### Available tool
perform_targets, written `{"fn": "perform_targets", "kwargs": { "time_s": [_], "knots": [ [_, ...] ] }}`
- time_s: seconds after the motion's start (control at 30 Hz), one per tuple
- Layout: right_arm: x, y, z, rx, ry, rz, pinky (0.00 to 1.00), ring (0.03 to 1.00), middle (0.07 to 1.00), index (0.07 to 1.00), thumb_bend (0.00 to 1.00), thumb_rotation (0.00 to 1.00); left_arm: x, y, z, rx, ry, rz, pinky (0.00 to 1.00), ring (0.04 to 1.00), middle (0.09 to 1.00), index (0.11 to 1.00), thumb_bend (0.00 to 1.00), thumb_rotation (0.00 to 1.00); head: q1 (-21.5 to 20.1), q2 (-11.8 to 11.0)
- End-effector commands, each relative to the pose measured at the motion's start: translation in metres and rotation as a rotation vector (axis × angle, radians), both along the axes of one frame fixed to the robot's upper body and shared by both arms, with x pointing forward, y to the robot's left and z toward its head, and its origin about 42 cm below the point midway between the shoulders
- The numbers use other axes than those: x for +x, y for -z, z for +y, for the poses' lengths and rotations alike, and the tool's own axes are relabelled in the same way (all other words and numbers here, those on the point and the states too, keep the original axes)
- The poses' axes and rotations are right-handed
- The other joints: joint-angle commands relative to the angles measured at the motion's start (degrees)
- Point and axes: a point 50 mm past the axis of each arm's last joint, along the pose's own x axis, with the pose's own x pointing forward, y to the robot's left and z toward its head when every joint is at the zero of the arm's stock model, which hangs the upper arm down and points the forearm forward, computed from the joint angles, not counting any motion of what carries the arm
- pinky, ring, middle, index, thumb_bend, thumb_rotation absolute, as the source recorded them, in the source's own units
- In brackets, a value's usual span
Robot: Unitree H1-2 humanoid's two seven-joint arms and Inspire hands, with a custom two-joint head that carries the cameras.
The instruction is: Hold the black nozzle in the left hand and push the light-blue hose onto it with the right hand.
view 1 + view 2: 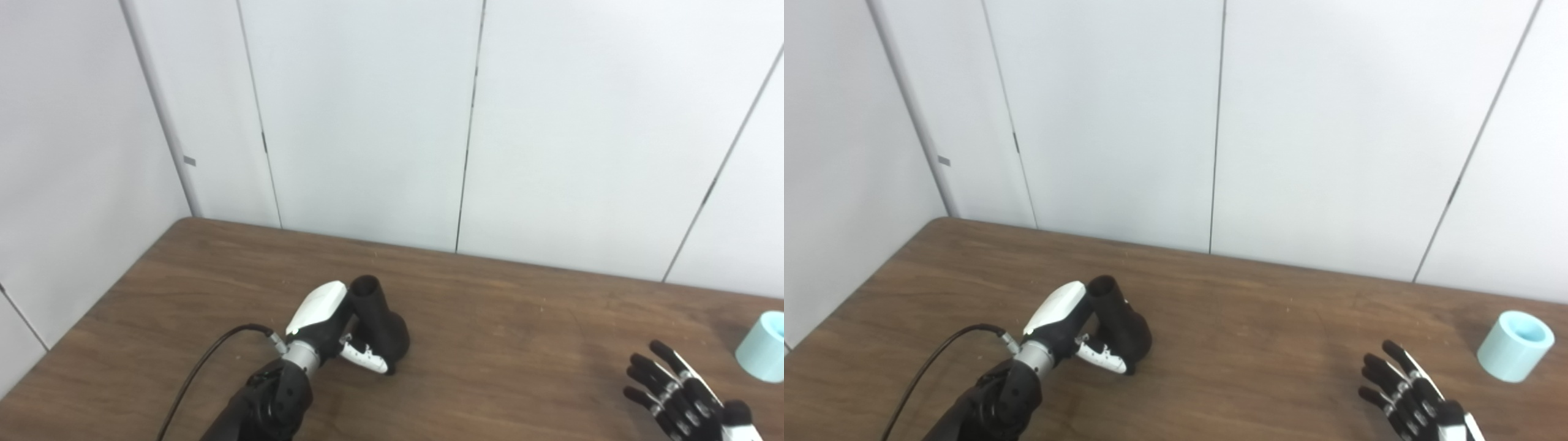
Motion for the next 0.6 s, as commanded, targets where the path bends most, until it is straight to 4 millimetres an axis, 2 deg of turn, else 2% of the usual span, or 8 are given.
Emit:
{"fn": "perform_targets", "kwargs": {
  "time_s": [0.0, 0.27, 0.57],
  "knots": [
    [0.003, -0.021, 0.005, -0.004, -0.003, -0.076, 0.81, 0.885, 0.855, 0.921, 0.64, 0.98, -0.010, 0.003, -0.025, -0.002, 0.112, 0.035, 1.00, 0.735, 0.498, 0.475, 0.52, 0.00, -0.16, 0.08],
    [0.004, -0.029, 0.018, 0.006, -0.004, -0.073, 0.85, 0.900, 0.860, 0.932, 0.61, 1.00, -0.033, 0.015, -0.063, 0.026, 0.243, -0.002, 1.00, 0.775, 0.519, 0.449, 0.52, 0.00, -3.97, 1.35],
    [0.001, -0.039, 0.029, 0.012, 0.007, -0.071, 0.85, 0.904, 0.857, 0.934, 0.57, 1.00, -0.053, 0.037, -0.081, 0.041, 0.341, 0.032, 1.00, 0.779, 0.500, 0.468, 0.52, 0.00, -7.88, 2.62]
  ]
}}
